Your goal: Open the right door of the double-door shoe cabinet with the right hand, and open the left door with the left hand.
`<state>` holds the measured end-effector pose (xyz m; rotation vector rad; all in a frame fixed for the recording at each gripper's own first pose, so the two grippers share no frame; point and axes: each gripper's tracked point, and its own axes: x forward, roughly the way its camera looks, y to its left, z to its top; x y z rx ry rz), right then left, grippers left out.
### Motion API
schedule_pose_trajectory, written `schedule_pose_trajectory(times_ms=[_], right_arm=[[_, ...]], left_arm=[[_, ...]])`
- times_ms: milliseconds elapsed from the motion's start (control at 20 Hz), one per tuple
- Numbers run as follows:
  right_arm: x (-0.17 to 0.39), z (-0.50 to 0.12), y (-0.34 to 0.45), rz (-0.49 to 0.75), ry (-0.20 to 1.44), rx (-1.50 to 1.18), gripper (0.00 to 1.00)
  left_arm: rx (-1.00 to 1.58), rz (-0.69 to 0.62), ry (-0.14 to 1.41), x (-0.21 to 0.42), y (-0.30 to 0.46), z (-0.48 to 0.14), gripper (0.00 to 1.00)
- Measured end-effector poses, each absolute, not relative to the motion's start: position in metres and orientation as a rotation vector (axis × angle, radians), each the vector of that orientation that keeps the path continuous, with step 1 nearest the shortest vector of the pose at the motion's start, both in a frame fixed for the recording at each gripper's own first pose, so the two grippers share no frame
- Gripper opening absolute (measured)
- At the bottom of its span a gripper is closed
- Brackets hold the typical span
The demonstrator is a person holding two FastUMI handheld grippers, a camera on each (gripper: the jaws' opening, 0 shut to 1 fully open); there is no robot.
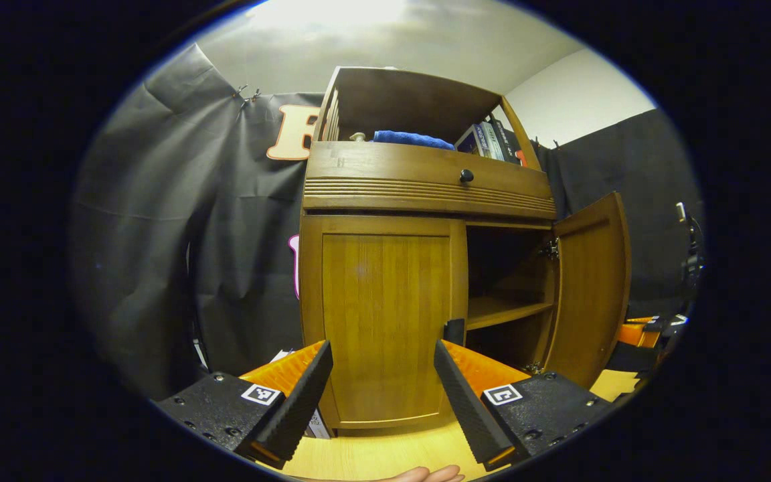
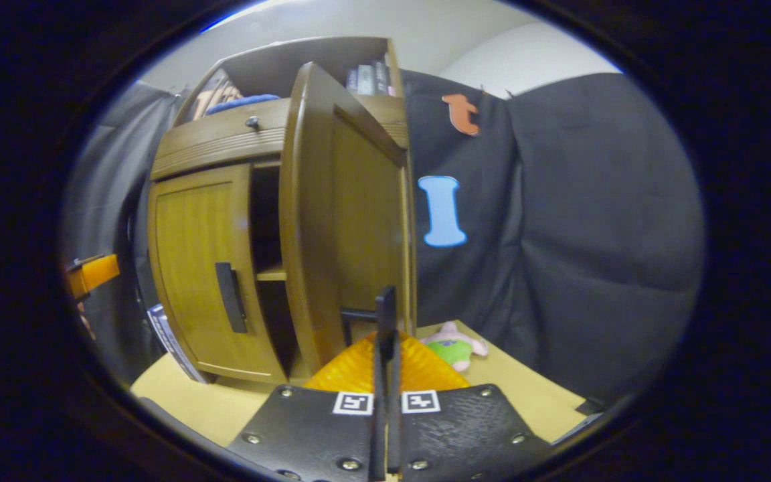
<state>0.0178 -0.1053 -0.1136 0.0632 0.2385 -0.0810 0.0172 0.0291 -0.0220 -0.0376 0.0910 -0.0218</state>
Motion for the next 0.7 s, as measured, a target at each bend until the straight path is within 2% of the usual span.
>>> schedule_pose_trajectory(times_ms=[200,700], right_arm=[[0.018,-0.098,-0.146,-0.148,0.193,0.057,0.03],[0.027,-0.102,-0.196,0.004,0.186,0.089,0.01]], left_arm=[[-0.024,-0.026,0.088,0.016,0.027,-0.021,0.90],[0.001,-0.056,0.093,0.022,0.009,-0.029,0.91]])
